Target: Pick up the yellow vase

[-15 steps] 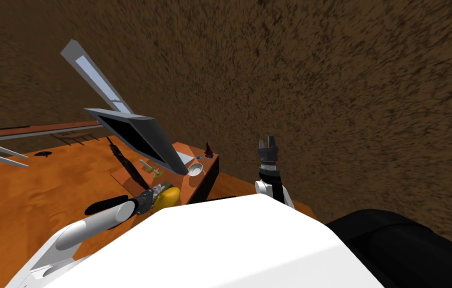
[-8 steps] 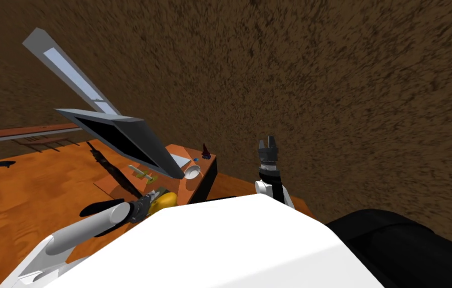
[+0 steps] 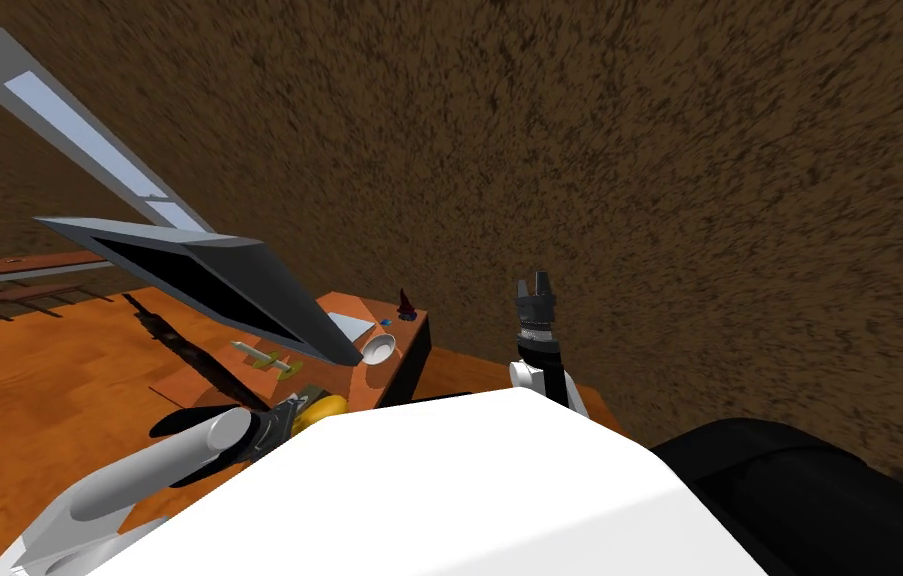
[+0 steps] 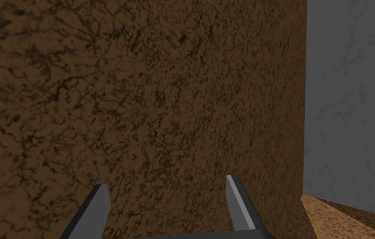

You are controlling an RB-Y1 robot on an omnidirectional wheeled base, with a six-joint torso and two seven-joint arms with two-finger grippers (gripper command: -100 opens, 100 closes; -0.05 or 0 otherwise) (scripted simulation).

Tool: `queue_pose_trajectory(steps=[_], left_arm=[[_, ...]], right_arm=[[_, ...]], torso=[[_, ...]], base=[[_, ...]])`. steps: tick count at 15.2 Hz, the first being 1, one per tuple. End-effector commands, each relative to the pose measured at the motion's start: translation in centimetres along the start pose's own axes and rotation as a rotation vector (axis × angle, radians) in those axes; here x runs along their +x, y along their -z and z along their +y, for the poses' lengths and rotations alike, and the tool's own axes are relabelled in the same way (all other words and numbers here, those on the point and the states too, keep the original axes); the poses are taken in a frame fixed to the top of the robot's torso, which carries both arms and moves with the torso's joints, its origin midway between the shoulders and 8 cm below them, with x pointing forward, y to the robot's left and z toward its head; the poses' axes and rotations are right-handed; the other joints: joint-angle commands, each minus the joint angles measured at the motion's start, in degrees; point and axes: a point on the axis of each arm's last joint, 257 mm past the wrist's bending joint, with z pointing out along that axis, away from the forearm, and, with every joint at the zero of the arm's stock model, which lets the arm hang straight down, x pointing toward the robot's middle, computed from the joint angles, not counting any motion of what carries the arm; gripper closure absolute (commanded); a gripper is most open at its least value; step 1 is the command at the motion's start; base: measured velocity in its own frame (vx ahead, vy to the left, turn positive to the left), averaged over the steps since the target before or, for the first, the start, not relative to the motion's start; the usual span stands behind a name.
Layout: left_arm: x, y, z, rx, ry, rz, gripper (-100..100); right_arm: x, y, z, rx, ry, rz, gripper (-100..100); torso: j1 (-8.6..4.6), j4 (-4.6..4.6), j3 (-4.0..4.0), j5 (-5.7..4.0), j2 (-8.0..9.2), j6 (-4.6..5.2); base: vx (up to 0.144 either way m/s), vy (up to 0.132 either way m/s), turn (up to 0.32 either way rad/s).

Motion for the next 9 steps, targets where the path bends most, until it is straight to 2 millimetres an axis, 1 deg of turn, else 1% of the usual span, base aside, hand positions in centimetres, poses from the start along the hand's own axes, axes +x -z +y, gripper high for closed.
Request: queue_pose_trajectory(steps=[1,4,5,6,9], left_arm=[[-0.1,0.0,1.0,-0.038,0.008,0.01,-100],[-0.1,0.1,2.1,-0.082,0.019,0.024,-100],[-0.1,0.0,1.7,-0.064,0.016,0.019,-100],[0.1,-1.0,1.9,-0.068,0.02,0.02,-100],[0.2,-1.9,2.0,-0.067,0.023,0.019,-100]], right_arm=[[0.0,0.0,0.0,0.0,0.0,0.0,0],[0.0,0.0,0.0,0.0,0.0,0.0,0],[0.0,0.0,0.0,0.0,0.0,0.0,0],[0.0,0.0,0.0,0.0,0.0,0.0,0],[0.0,0.0,0.0,0.0,0.0,0.0,0]], torso=[[0.0,0.0,0.0,0.0,0.0,0.0],[-0.01,0.0,0.0,0.0,-0.01,0.02],[0.01,0.0,0.0,0.0,-0.01,0.01],[0.0,0.0,0.01,0.0,0.01,-0.01],[0.01,0.02,0.06,0.01,0.1,0.0]], base=[[0.006,0.006,-0.069],[0.021,0.013,-0.131],[0.011,0.012,-0.031],[-0.002,0.011,-0.018],[-0.012,0.014,-0.026]])
